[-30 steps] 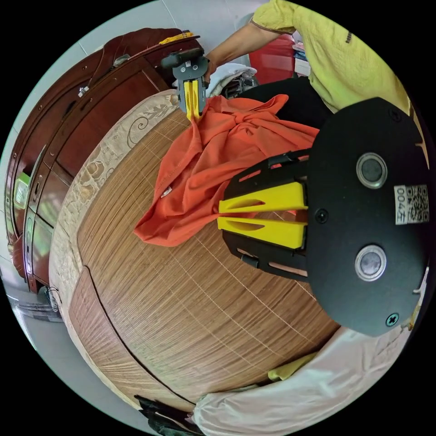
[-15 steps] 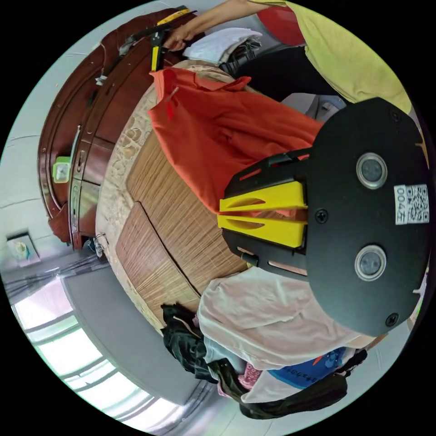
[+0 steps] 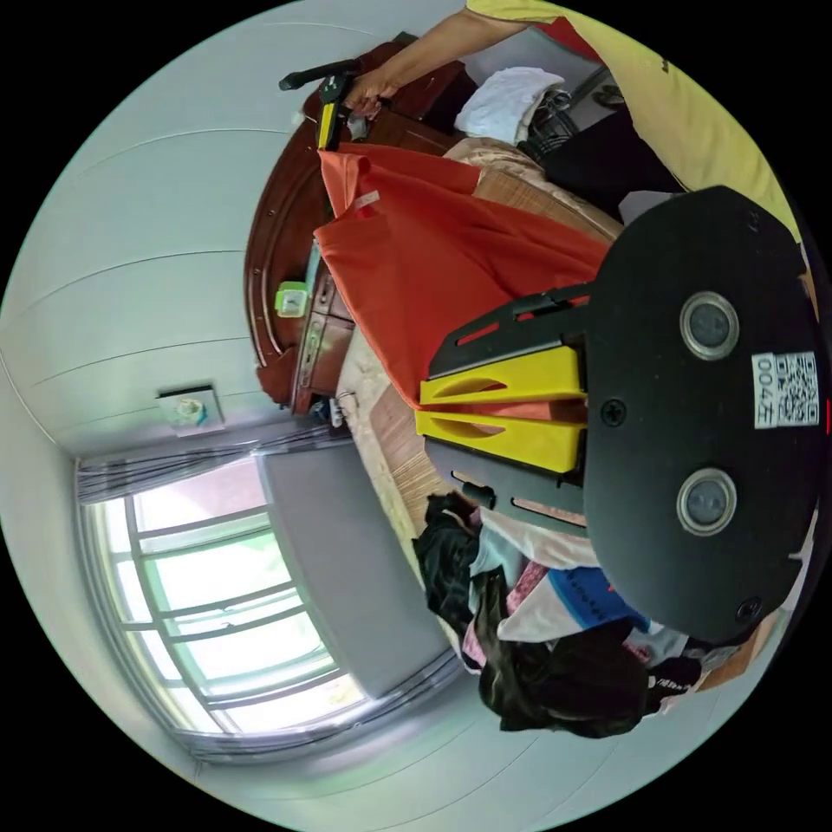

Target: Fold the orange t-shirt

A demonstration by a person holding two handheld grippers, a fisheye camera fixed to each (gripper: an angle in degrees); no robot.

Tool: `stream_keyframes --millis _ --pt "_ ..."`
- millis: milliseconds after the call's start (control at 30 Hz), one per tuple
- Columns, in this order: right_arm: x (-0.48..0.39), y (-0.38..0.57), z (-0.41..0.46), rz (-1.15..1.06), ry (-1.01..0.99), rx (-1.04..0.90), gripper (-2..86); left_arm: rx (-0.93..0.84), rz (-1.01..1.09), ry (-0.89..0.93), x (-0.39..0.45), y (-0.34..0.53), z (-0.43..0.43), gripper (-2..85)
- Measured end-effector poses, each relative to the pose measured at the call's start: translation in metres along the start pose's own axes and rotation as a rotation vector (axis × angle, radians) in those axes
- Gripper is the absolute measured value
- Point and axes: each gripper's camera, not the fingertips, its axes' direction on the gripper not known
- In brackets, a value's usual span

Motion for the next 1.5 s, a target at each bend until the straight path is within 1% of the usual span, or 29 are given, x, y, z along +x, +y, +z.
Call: stream_keyframes --millis 67,100,167,233,333,467,667,800,933,1067,1200,1300,1367,1400,1433,1467,1500 --pt "0.000 -0.025 -0.043 -0.018 0.027 0.059 -0.8 0.090 -0.012 -0.005 -0.009 -0.019 -0.067 0.7" --pt "-0.001 -0.039 -0.070 -0.029 0.041 0.098 -0.8 0.112 -0.015 -0.008 -0.011 -0.023 -0.083 0.7" --pt "-0.004 -0.056 -0.110 -0.045 0.057 0.156 -0.8 0.188 -0.007 -0.053 -0.011 -0.032 -0.142 0.7" --pt "-0.012 -0.071 -0.156 -0.072 0.079 0.215 -0.8 0.238 -0.002 -0.096 -0.007 -0.032 -0.180 0.8" --pt "-0.027 -0.078 -0.195 -0.117 0.127 0.256 -0.8 0.326 0.012 -0.156 0.008 -0.021 -0.230 0.8" --pt "-0.038 -0.074 -0.221 -0.125 0.183 0.288 -0.7 0.342 0.071 -0.194 0.035 -0.005 -0.271 0.7" --pt "-0.048 -0.052 -0.280 -0.133 0.206 0.339 -0.7 0.373 0.102 -0.145 0.061 0.008 -0.342 0.7" --pt "-0.056 -0.044 -0.313 -0.203 0.190 0.302 -0.7 0.353 0.130 -0.121 0.070 0.007 -0.375 0.8" --pt "-0.061 -0.054 -0.320 -0.228 0.206 0.277 -0.7 0.324 0.142 -0.071 0.071 -0.008 -0.392 0.8" --pt "-0.065 -0.070 -0.295 -0.231 0.222 0.254 -0.7 0.273 0.148 -0.071 0.068 -0.027 -0.369 0.8" --pt "-0.075 -0.088 -0.218 -0.241 0.263 0.179 -0.8 0.195 0.156 -0.109 0.068 -0.037 -0.310 0.9" --pt "-0.083 -0.097 -0.141 -0.244 0.286 0.112 -0.8 0.104 0.159 -0.118 0.065 -0.040 -0.238 1.0" --pt "-0.085 -0.102 -0.088 -0.242 0.292 0.065 -0.8 0.026 0.140 -0.105 0.058 -0.043 -0.170 1.1" --pt "-0.087 -0.105 -0.051 -0.243 0.293 0.029 -0.8 0.003 0.134 -0.102 0.055 -0.044 -0.151 1.0" --pt "-0.089 -0.108 -0.011 -0.247 0.298 -0.007 -0.8 -0.040 0.116 -0.096 0.050 -0.044 -0.113 1.0" --pt "-0.090 -0.109 0.008 -0.247 0.297 -0.025 -0.8 -0.077 0.096 -0.092 0.045 -0.042 -0.074 1.0" --pt "-0.093 -0.111 0.048 -0.250 0.291 -0.063 -0.8 -0.096 0.091 -0.097 0.043 -0.041 -0.055 1.0"
